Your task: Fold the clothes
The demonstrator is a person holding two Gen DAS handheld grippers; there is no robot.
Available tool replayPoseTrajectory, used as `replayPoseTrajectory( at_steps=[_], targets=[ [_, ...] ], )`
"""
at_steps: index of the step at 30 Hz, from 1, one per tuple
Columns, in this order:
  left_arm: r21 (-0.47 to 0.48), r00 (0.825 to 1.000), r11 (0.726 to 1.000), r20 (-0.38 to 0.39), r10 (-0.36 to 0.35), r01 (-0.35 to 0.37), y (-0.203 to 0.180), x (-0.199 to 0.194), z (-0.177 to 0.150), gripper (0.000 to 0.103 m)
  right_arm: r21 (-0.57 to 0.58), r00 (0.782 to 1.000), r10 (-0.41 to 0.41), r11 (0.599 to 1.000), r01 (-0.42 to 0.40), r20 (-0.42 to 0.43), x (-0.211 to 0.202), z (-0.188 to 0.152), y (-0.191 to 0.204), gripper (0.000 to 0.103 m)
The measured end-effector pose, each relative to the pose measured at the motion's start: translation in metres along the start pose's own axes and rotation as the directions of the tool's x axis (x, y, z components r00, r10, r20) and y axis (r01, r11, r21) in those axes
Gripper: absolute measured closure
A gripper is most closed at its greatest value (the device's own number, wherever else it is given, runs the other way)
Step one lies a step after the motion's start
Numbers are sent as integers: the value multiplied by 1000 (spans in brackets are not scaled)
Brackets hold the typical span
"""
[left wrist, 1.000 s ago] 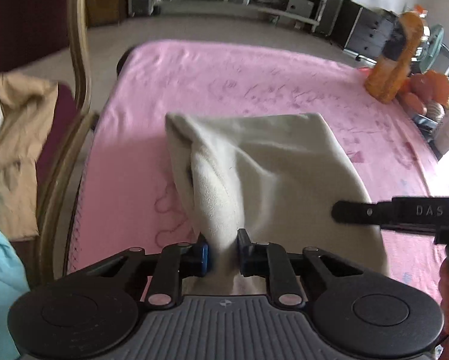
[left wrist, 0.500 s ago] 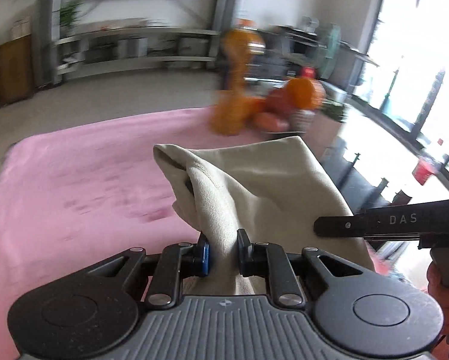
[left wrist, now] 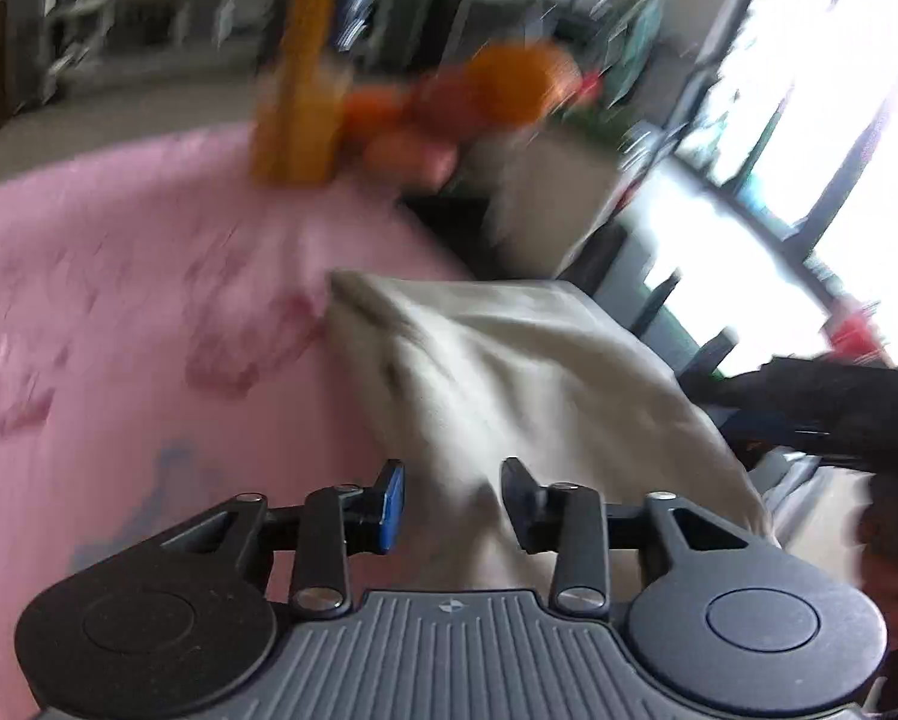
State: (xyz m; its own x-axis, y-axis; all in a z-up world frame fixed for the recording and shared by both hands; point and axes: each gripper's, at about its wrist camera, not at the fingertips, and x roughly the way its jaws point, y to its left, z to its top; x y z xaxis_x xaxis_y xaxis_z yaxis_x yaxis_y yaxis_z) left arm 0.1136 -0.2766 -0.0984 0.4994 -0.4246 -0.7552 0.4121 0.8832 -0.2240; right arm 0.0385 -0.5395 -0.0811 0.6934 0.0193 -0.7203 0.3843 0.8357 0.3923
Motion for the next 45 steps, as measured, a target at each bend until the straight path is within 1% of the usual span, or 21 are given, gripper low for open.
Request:
replayPoseTrajectory(
  at_steps=[2,4,7,8,9,10,13,16,17,19,22,25,27,28,31,32,34,36,38,42,45],
  targets=[
    [6,1000,1000,-12,27,-27,9,-1,-9,68,63,998,-60,996,62,-22,2,-2,-16,42],
    [19,999,999,4,36,-36,15,-10,-13,69,109,999,-40,993,42,-19,-6,-5,-23,41],
    [40,998,998,38,47,-48,17,-23,-14,76,159,1000,-30,987,28,9,-19,-8,-23,42],
    [56,998,998,44,34,-36,11,-23,-13,82,157,999,-33,987,31,14,-22,-10,-19,56],
    [71,998,997,51,20,-24,5,-22,-11,83,143,999,-40,989,38,17,-23,-12,-13,82],
    [87,998,996,57,7,-12,-1,-22,-10,83,125,999,-46,991,44,10,-22,-14,-6,90],
    [154,999,988,41,7,-14,-25,-10,-11,82,68,994,-75,994,80,-76,-5,-26,6,91],
    [232,998,972,-36,59,-49,-37,10,-26,79,55,965,-106,991,122,-238,23,-41,4,90],
    [259,995,964,-61,84,-65,-39,15,-32,79,44,959,-109,991,125,-264,25,-44,7,90],
    [288,989,955,-96,109,-77,-40,15,-40,79,-2,949,-131,991,136,-286,24,-50,16,90],
    [225,985,973,-149,89,-54,-29,7,-37,79,-61,940,-173,985,162,-294,19,-52,32,90],
    [198,980,979,-177,92,-56,-21,-14,-31,79,-41,948,-173,985,168,-267,2,-44,45,87],
    [224,981,969,-140,136,-103,-22,-37,-27,79,-65,960,-170,985,159,-222,-23,-35,59,72],
    [231,981,966,-121,151,-121,-23,-51,-24,78,-82,966,-167,985,154,-196,-36,-30,67,71],
    [212,982,966,-86,167,-146,-21,-87,-11,60,-124,979,-154,983,138,-131,-79,-12,91,63],
    [199,985,971,-78,153,-135,-22,-99,-9,58,-141,982,-150,981,133,-115,-92,-7,98,56],
    [174,990,978,-59,126,-114,-24,-125,-4,51,-177,986,-140,977,123,-88,-119,1,111,50],
    [151,994,984,-40,101,-94,-25,-149,0,42,-215,989,-136,969,119,-65,-144,4,122,33],
    [148,996,986,-29,84,-79,-31,-168,-1,34,-252,988,-145,959,128,-52,-168,1,132,23],
    [182,996,982,-60,64,-52,-44,-189,-9,30,-276,981,-177,950,148,-84,-196,-13,136,20],
    [185,996,982,-60,62,-50,-49,-199,-17,22,-275,973,-210,945,177,-96,-213,-27,134,17]
  ],
)
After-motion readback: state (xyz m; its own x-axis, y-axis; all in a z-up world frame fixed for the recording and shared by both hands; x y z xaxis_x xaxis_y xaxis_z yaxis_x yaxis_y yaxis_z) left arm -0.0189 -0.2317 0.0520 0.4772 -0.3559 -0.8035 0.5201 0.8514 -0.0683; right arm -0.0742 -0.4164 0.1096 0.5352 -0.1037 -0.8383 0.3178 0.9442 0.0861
